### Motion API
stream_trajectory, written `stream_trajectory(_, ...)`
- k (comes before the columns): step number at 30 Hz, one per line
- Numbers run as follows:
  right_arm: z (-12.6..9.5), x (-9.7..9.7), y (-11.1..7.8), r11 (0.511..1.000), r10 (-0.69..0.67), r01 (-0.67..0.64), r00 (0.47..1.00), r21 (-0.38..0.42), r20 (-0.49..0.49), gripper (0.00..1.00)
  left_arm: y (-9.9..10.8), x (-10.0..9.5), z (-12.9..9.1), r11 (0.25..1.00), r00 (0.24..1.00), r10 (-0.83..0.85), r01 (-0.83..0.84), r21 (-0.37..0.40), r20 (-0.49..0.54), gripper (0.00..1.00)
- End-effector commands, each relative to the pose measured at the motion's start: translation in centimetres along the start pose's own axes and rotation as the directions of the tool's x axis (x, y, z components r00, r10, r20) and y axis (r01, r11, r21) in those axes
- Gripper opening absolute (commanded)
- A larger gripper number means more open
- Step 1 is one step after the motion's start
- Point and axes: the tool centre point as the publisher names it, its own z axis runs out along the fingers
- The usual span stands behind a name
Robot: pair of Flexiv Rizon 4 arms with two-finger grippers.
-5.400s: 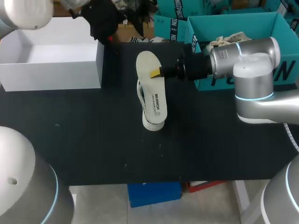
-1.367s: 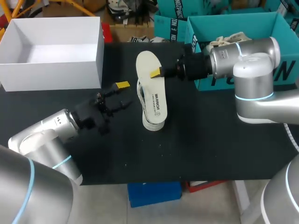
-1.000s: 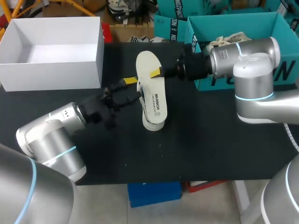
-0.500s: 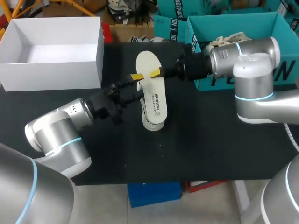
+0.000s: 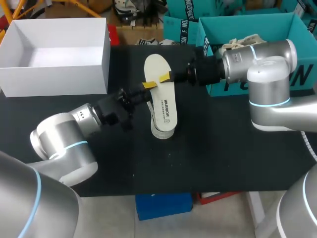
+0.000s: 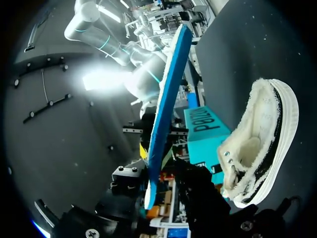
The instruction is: Take the shoe out of the shoebox, open the shoe tongue, remove and reinsert the insole, then place the shoe into the shoebox
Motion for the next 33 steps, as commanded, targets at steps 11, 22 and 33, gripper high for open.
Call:
stream_trajectory(11, -0.1, 0.0, 0.0, 1.000, 0.004, -0.004, 1.000, -0.003, 0.002, 1.00, -0.1, 0.1, 0.3, 1.000, 1.000, 0.003, -0.003, 0.009, -0.012, 0.00)
stream_trajectory(22, -2.8, 0.3, -2.0, 0.998, 0.035, -0.030, 0.993, -0.046, 0.109, 1.00, -1.5, 1.2, -3.7, 0.997, 0.986, -0.060, 0.068, 0.043, -0.156, 0.00)
stream_trajectory(33, -6.2, 1.9, -5.8, 0.993, 0.107, -0.085, 0.934, -0.079, 0.341, 1.00, -4.7, 4.1, -10.1, 0.983, 0.908, -0.138, 0.174, 0.057, -0.395, 0.00)
